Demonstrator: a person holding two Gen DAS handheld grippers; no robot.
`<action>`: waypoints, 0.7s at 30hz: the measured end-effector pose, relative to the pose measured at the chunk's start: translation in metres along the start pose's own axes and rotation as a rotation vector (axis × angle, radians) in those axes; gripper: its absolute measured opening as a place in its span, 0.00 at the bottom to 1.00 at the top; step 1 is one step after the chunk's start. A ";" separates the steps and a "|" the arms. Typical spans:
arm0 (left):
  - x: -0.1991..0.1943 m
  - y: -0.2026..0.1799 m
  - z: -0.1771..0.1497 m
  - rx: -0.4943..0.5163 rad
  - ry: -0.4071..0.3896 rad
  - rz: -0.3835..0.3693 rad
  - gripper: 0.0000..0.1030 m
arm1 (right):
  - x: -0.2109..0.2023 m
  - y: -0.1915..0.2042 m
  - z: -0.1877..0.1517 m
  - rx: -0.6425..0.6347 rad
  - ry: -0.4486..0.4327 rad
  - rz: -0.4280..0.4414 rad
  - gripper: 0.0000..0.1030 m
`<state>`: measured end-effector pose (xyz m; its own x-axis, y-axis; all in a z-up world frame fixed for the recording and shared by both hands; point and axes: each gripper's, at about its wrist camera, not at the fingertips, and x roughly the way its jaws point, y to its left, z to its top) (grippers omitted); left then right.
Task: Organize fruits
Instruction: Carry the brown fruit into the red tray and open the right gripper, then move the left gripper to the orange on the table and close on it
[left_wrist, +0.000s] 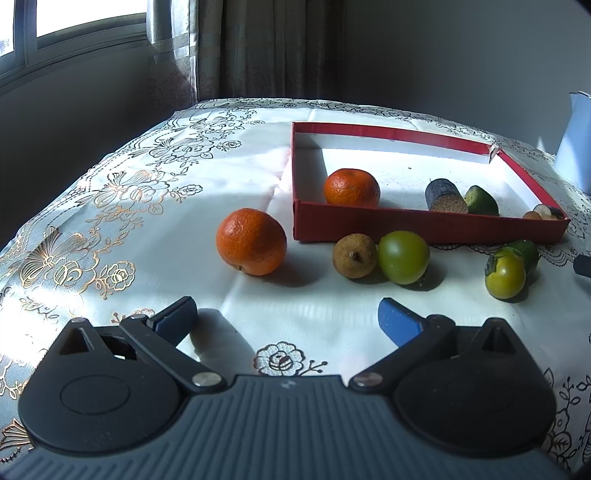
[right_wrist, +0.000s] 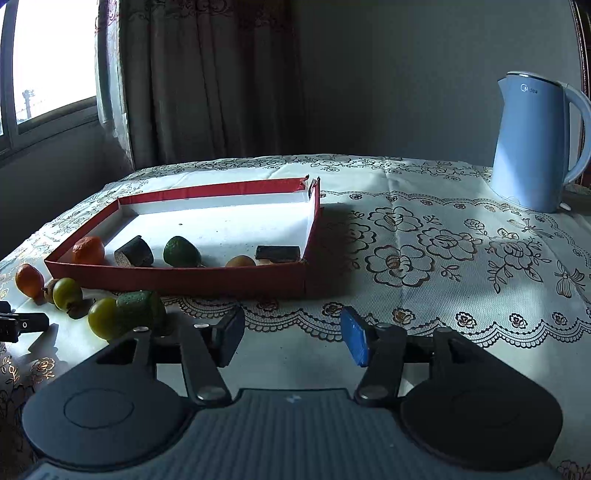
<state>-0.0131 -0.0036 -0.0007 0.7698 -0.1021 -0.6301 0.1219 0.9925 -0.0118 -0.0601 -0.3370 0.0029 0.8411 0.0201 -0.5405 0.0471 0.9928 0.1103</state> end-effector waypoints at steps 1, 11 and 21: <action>-0.003 0.001 -0.002 -0.007 -0.009 -0.005 1.00 | 0.002 -0.001 -0.001 0.009 0.015 0.005 0.56; -0.027 0.027 -0.003 -0.056 -0.154 0.083 1.00 | 0.005 -0.005 -0.002 0.035 0.035 0.052 0.59; -0.001 0.020 0.022 0.014 -0.135 0.078 0.91 | 0.005 -0.006 -0.001 0.044 0.036 0.064 0.61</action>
<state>0.0029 0.0152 0.0167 0.8542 -0.0338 -0.5188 0.0667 0.9968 0.0449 -0.0569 -0.3431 -0.0014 0.8234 0.0880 -0.5606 0.0182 0.9833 0.1812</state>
